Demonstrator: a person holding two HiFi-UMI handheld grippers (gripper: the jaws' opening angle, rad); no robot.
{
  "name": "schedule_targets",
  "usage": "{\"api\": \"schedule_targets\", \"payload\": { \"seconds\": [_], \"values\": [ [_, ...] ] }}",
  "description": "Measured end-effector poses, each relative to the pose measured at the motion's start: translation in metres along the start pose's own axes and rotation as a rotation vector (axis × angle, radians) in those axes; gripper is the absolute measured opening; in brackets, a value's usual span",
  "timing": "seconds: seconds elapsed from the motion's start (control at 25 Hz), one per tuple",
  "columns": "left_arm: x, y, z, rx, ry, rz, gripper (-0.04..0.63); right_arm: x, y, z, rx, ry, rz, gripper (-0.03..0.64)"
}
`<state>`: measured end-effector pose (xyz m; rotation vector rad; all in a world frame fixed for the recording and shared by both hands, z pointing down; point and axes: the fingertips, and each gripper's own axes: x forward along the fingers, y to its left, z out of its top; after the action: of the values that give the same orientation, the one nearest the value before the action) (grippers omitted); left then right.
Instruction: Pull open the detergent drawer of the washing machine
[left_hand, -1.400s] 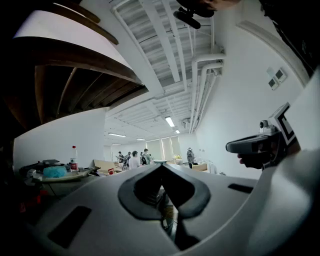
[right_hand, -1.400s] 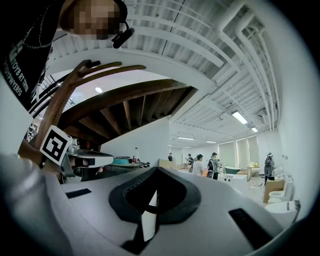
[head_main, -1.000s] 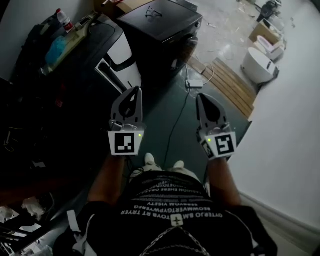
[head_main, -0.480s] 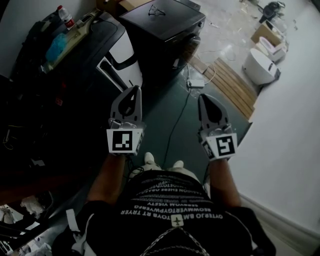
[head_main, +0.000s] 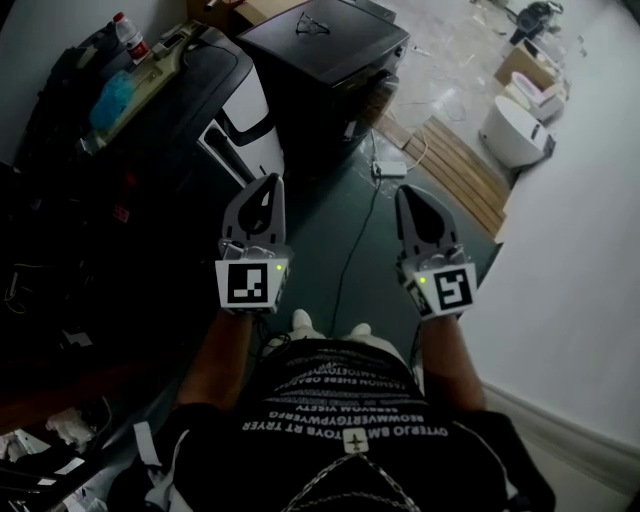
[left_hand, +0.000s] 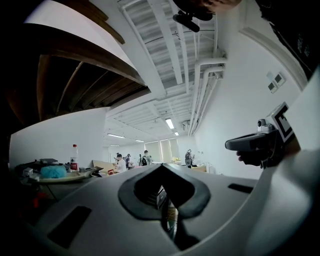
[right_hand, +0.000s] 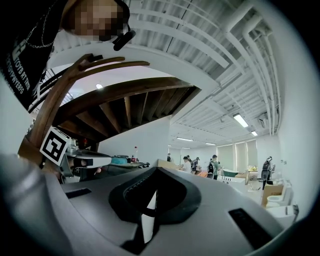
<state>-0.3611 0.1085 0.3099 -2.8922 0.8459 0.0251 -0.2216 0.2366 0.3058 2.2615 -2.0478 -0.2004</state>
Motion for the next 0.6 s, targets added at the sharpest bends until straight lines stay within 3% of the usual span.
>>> {"api": "schedule_targets", "payload": {
  "seconds": [0.32, 0.6],
  "values": [
    [0.000, 0.032, -0.004, -0.023, -0.008, -0.025, 0.003, 0.009, 0.019, 0.005, 0.018, -0.005, -0.034, -0.006],
    [0.016, 0.033, -0.010, -0.031, -0.006, -0.034, 0.003, 0.018, 0.001, 0.000, 0.045, -0.002, -0.045, -0.006]
  ]
}}
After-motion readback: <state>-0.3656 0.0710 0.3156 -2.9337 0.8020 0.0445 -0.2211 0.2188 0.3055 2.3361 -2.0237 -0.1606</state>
